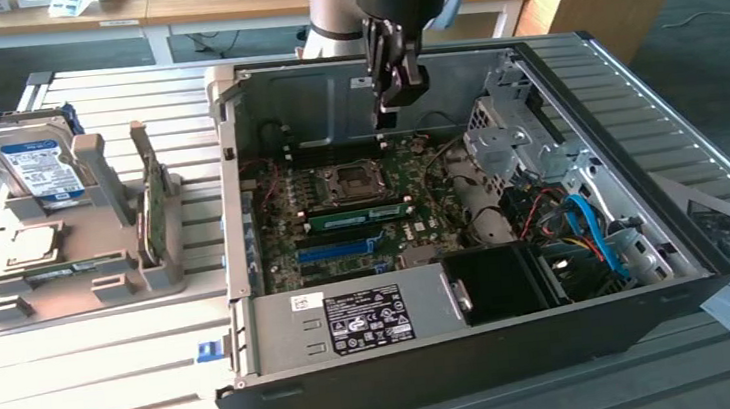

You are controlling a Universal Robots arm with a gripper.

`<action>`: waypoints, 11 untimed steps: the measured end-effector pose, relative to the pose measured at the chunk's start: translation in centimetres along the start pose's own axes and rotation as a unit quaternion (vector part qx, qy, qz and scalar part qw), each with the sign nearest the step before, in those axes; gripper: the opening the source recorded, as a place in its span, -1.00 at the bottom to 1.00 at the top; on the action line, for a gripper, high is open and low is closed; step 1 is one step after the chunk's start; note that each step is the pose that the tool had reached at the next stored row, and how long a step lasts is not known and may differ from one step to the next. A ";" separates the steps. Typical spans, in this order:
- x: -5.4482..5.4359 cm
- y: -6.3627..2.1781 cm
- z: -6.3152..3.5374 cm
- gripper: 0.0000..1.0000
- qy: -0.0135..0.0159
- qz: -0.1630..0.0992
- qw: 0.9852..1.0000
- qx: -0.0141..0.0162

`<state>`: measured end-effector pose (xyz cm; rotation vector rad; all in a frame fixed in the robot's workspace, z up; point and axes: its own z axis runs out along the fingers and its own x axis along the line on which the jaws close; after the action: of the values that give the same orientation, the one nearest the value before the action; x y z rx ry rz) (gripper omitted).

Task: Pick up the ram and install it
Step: 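Press down the ram until it locks into place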

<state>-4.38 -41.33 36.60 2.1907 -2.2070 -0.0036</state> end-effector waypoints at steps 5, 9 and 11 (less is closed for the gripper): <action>0.0 0.09 0.00 -0.79 0.000 -0.002 1.000 0.004; 0.0 0.20 0.01 -0.79 0.000 -0.003 1.000 0.008; 0.0 0.20 0.01 -0.79 0.000 -0.003 1.000 0.009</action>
<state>-4.58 -41.33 36.60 2.2067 -2.2080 0.0150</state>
